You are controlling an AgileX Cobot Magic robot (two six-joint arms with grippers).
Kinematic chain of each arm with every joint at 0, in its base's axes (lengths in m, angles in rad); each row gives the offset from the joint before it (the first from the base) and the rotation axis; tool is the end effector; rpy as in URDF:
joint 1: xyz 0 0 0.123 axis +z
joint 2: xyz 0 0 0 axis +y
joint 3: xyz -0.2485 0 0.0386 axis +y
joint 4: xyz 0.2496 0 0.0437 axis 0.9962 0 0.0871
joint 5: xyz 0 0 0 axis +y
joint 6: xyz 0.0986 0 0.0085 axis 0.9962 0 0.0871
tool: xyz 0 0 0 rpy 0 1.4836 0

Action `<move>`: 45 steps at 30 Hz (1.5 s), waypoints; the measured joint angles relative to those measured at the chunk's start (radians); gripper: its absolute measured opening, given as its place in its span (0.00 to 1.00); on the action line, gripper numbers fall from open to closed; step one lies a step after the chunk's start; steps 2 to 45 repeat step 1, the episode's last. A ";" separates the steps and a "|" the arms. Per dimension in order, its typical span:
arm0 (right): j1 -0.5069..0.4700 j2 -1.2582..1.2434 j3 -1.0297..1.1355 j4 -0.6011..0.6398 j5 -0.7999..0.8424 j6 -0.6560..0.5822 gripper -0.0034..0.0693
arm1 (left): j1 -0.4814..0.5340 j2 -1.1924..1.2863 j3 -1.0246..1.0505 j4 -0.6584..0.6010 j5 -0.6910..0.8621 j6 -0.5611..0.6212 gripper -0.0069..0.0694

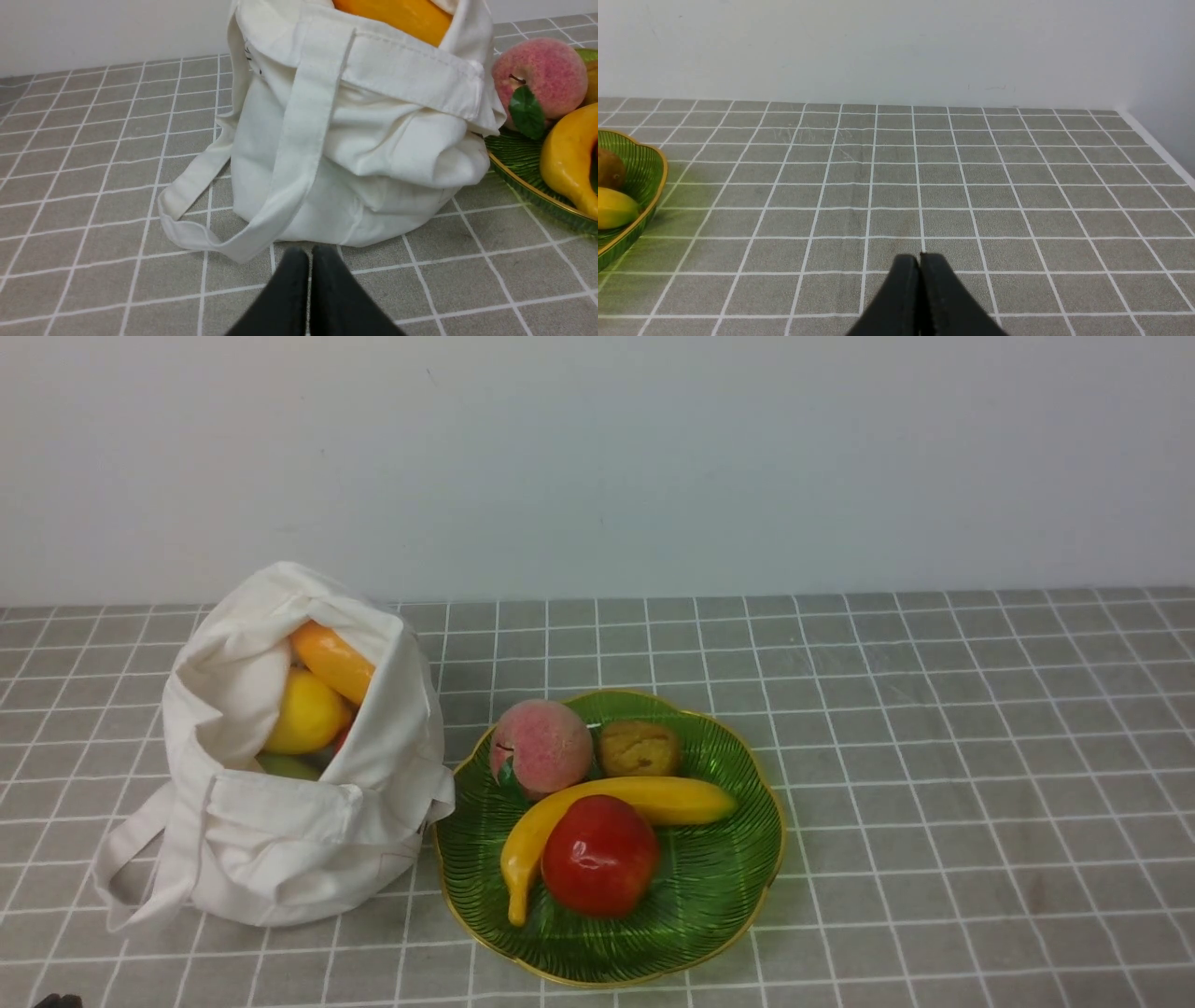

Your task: Take the fruit out of the bag on the grey coffee tablecloth and place them on the plate.

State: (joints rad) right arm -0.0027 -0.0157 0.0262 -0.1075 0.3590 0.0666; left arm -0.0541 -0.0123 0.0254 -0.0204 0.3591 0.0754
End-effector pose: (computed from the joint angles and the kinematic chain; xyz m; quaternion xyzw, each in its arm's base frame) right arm 0.0960 -0.0040 0.1713 -0.0012 0.7989 -0.0261 0.6009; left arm 0.0960 -0.0059 0.1710 0.0463 0.7990 -0.0022 0.5995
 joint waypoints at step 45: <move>0.000 0.000 0.000 0.000 0.000 0.000 0.03 | 0.000 0.000 0.000 0.000 0.000 0.000 0.08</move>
